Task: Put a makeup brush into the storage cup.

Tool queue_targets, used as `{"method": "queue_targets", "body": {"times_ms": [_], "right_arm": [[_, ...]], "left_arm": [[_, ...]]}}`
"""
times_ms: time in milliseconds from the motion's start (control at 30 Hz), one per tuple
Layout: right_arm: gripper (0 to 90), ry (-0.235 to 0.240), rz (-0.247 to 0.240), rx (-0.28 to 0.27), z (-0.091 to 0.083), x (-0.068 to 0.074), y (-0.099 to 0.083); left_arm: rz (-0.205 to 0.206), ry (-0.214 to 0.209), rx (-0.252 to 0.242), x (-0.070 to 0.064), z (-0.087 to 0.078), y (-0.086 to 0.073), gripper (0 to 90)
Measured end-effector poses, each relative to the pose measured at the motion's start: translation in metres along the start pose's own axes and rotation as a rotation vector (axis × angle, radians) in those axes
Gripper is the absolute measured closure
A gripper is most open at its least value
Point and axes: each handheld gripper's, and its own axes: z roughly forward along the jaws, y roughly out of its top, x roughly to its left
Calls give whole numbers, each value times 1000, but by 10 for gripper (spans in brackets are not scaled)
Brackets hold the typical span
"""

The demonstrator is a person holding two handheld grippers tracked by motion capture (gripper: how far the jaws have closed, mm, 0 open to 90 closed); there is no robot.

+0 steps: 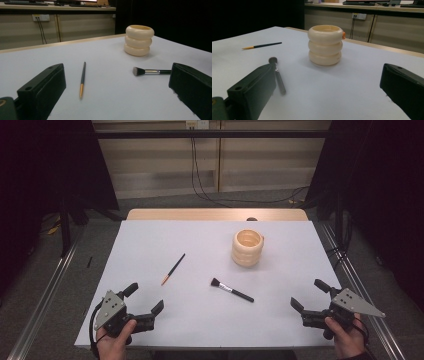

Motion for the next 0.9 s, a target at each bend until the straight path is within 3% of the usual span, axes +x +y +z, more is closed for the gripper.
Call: {"method": "queue_targets", "body": {"times_ms": [600, 767, 867, 900], "right_arm": [[1, 29, 7, -2, 1, 1, 0], [2, 24, 11, -6, 1, 0, 0], [2, 22, 11, -4, 1, 0, 0], [2, 22, 10, -3, 1, 1, 0]], "left_arm": [[-26, -9, -7, 3, 2, 1, 6], [-36, -62, 6, 3, 5, 3, 6], [-47, -122, 9, 4, 7, 5, 6], [-47, -118, 12, 4, 7, 5, 6]]}}
